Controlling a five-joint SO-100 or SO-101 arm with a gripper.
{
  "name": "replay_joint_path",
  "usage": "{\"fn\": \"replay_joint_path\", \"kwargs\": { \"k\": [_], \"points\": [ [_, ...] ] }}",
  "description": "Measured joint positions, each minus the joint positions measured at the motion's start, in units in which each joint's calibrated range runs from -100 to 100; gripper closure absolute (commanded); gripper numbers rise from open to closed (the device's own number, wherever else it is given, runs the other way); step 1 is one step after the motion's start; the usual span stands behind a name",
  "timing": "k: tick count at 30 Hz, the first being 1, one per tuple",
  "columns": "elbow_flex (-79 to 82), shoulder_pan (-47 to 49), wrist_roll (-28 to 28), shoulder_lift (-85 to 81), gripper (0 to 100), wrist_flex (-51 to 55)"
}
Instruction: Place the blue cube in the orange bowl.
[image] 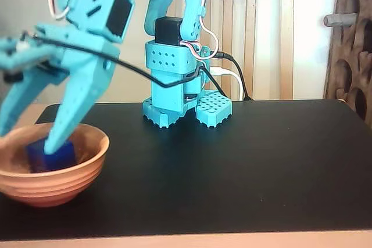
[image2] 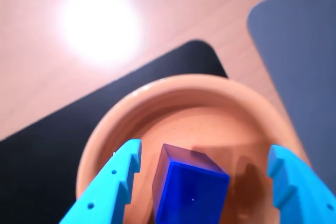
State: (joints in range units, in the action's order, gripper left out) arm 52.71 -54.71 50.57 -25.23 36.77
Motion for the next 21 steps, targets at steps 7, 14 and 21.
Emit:
{"fn": "replay_joint_path", "kwargs": {
  "k": [7,14,21],
  "points": [
    [2.44,0.56,0.00,-9.18,74,0.00],
    [8.57,3.09,0.00,-21.92,74,0.00],
    [9.48,7.03,0.00,-28.97,74,0.00]
  ]
}}
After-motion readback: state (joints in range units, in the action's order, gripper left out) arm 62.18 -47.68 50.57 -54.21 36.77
